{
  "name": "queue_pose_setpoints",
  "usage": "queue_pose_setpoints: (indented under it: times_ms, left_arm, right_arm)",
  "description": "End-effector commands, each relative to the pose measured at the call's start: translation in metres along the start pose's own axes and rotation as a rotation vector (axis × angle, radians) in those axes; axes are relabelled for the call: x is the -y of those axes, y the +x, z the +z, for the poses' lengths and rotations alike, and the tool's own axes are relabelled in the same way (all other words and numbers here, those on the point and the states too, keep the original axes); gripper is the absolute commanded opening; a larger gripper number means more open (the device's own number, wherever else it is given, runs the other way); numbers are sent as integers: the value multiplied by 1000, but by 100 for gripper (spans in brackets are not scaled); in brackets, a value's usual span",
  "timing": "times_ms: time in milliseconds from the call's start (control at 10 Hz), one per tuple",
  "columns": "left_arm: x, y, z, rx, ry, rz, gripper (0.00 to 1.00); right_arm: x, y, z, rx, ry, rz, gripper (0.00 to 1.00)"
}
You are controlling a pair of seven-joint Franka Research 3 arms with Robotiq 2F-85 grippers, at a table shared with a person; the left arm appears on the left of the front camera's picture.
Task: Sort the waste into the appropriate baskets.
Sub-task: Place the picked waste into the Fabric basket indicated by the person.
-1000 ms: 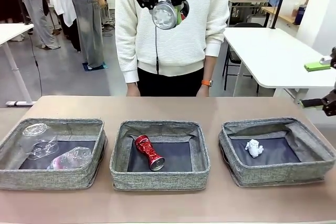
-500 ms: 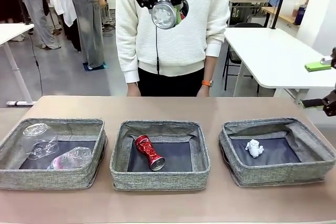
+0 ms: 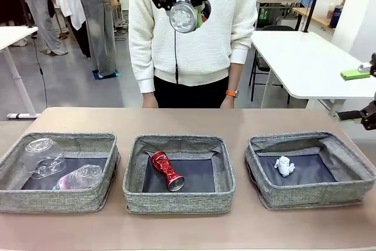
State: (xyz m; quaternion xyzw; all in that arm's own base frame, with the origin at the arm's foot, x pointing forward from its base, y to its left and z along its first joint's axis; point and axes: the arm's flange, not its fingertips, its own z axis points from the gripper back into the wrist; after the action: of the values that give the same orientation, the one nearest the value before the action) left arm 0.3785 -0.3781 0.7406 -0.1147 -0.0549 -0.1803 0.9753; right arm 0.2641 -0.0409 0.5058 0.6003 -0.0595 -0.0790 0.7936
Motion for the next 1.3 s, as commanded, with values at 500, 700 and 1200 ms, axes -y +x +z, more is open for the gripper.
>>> queue_pose_setpoints:
  times_ms: [500, 700, 1200]
  left_arm:
    - [-4, -8, -2, 9, 21, 7, 39]
    - [-4, -8, -2, 9, 21, 7, 39]
    - [-17, -37, -77, 86, 86, 51, 39]
  right_arm:
    - [-2, 1, -2, 0, 21, 14, 100]
    - [-2, 1, -2, 0, 21, 14, 100]
    - [-2, 1, -2, 0, 21, 14, 100]
